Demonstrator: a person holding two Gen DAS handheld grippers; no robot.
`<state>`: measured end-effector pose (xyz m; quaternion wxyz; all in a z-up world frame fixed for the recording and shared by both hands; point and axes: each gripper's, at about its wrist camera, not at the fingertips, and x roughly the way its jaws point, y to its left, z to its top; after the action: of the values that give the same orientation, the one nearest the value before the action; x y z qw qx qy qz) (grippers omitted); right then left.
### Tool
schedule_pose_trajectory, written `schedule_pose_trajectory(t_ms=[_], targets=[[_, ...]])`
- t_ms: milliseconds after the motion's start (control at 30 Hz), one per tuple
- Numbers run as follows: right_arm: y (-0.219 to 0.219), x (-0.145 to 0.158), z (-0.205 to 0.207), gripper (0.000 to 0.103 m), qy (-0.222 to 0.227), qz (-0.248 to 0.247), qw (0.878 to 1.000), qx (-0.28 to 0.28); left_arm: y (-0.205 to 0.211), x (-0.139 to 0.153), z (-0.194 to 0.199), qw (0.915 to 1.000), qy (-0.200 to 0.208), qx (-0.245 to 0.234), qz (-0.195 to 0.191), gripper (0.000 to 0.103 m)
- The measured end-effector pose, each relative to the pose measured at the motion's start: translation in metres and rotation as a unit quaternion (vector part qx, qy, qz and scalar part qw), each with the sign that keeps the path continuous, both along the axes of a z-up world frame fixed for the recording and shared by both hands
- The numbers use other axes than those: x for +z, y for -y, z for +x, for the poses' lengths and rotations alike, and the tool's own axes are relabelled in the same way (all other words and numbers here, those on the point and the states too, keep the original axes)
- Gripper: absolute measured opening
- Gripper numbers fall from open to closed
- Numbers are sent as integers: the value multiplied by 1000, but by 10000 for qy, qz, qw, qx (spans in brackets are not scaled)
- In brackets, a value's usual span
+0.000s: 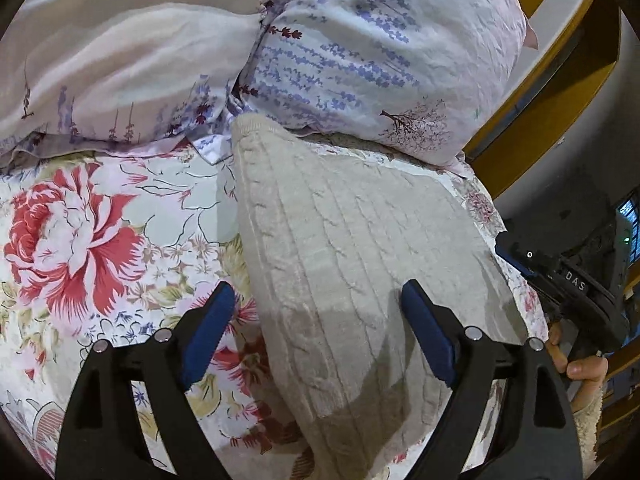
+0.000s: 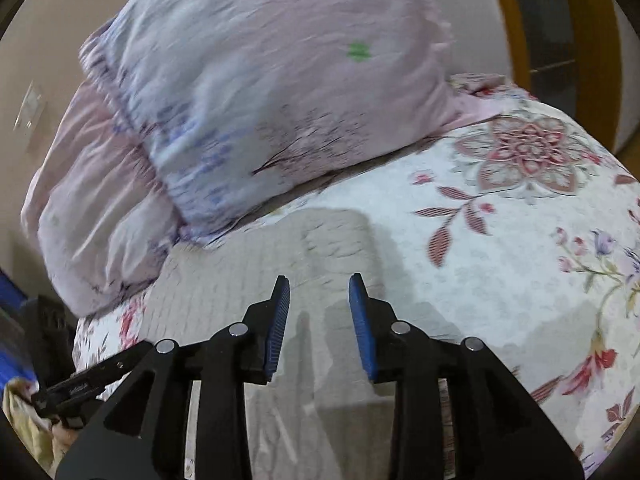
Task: Fold small clothes
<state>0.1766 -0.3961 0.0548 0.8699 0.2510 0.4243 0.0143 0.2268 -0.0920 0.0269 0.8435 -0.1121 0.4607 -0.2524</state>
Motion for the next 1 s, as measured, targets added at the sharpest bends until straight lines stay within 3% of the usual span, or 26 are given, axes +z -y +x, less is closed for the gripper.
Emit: schedule_pose_trajectory(t_ms=[133, 200, 300, 600, 700, 800, 900, 1000], targets=[[-7, -3, 3, 33, -11, 11, 10000, 96, 2, 0, 2, 9999, 48, 28, 106, 90], [-9, -8, 3, 43, -95, -18, 9999, 131, 0, -2, 2, 9999, 55, 25, 120, 91], [-12, -33, 7, 47, -642, -87, 9977, 190, -1, -5, 3, 9999, 3, 61, 145, 97], [0, -36, 1, 53, -652, 334, 9970, 231, 1, -12, 10, 9992, -317, 119, 203, 101], [5, -31, -3, 65, -716, 428, 9964, 124, 1, -11, 11, 9989, -369, 140, 251, 101], [25, -20, -9, 73, -408, 810, 9957, -162, 1, -7, 9, 9990, -292, 128, 328, 101], [42, -22, -2, 76, -498, 1051, 9927, -315, 0, -5, 9, 9995, -302, -62, -4, 101], [48, -37, 12, 76, -791, 1306, 9881, -163, -4, -9, 13, 9961, -551, -171, -670, 100]])
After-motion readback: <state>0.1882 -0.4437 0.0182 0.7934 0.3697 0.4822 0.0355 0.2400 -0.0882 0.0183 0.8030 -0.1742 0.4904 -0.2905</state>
